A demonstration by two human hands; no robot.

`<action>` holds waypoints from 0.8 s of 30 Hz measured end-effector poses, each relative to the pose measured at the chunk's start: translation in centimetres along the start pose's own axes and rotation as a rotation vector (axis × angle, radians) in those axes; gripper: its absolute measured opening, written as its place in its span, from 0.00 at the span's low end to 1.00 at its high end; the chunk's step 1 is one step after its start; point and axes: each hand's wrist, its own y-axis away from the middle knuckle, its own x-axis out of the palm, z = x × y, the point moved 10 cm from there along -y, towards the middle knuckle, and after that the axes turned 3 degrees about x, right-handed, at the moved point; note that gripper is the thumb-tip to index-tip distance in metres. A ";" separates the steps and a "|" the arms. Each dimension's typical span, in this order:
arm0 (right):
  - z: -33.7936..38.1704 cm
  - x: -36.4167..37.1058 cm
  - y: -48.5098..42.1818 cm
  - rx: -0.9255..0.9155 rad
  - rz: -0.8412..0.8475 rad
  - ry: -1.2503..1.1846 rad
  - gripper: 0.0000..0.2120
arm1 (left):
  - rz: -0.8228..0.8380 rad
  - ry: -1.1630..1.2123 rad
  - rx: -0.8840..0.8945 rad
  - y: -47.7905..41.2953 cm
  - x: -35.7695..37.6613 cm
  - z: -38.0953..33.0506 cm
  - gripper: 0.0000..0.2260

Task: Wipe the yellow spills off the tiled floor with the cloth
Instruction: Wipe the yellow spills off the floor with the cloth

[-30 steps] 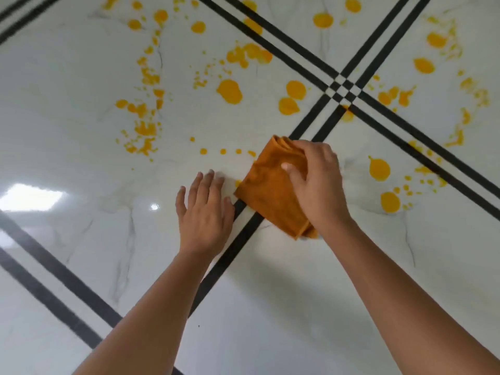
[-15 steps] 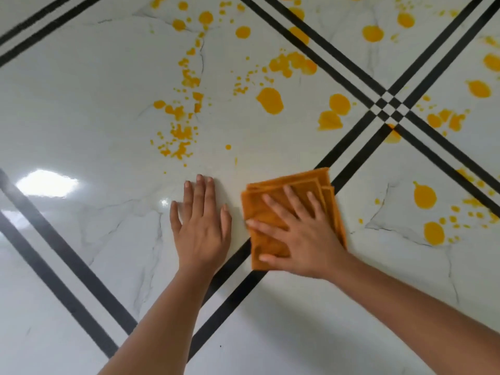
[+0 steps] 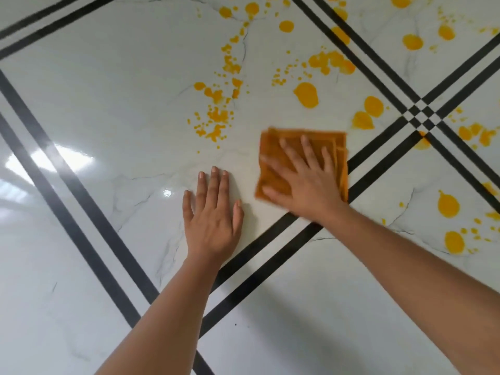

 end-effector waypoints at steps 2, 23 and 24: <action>0.8 -0.5 -2.0 0.093 0.019 -0.025 0.31 | 0.005 0.002 0.009 -0.1 0.3 -0.4 0.29; -17.6 0.0 8.4 0.484 -0.020 -0.048 0.30 | 0.073 -0.047 0.318 -0.9 4.0 -14.9 0.28; -16.7 0.0 9.7 0.442 -0.045 -0.059 0.30 | 0.086 -0.039 0.335 -1.0 4.2 -15.8 0.28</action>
